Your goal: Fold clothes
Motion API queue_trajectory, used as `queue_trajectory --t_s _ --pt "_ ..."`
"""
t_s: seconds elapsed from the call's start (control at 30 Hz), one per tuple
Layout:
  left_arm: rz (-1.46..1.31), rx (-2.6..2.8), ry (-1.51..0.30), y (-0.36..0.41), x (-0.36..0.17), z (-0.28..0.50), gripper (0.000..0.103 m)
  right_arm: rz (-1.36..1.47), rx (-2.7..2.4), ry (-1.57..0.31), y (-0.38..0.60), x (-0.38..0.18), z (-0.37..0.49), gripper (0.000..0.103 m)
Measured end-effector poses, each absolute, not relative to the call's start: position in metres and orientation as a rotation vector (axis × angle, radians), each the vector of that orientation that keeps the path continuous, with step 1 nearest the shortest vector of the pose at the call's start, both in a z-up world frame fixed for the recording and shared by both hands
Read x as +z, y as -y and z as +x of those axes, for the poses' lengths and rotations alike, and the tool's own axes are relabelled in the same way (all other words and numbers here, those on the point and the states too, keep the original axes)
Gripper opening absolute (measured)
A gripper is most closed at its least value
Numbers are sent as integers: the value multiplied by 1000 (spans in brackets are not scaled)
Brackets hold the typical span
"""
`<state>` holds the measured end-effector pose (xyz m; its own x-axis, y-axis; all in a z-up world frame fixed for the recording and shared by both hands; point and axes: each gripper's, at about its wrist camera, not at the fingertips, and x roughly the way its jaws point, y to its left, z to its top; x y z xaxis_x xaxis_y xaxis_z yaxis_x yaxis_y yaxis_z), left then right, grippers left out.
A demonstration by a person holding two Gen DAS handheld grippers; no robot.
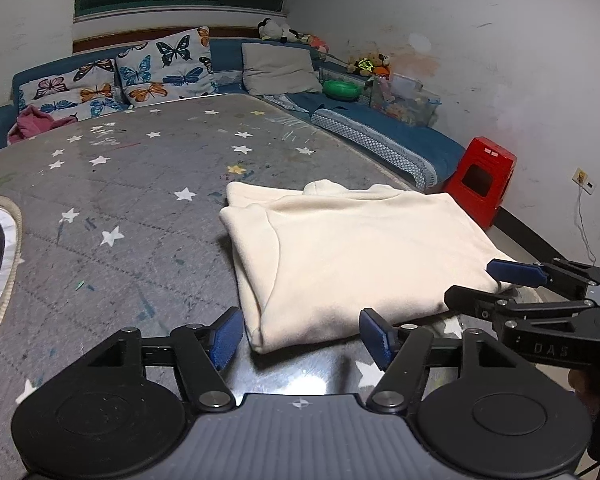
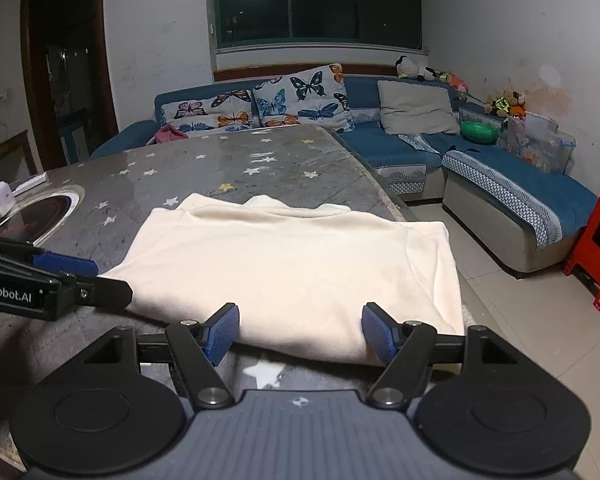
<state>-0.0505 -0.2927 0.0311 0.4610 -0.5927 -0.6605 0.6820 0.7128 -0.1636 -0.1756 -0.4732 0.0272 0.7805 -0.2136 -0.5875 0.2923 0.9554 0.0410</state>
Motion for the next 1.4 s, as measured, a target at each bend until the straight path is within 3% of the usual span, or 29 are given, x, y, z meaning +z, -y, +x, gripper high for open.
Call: queue_trajectory --t_s 0.4,0.8,1.4 --pt "130 -761 -747 280 34 -63 81 122 -258 -627 451 27 -188 81" --pt "121 -738 -723 266 34 -75 103 109 -275 -645 436 25 -199 91" --pt "122 -701 -716 257 33 -82 103 104 -313 -639 429 27 -208 101"
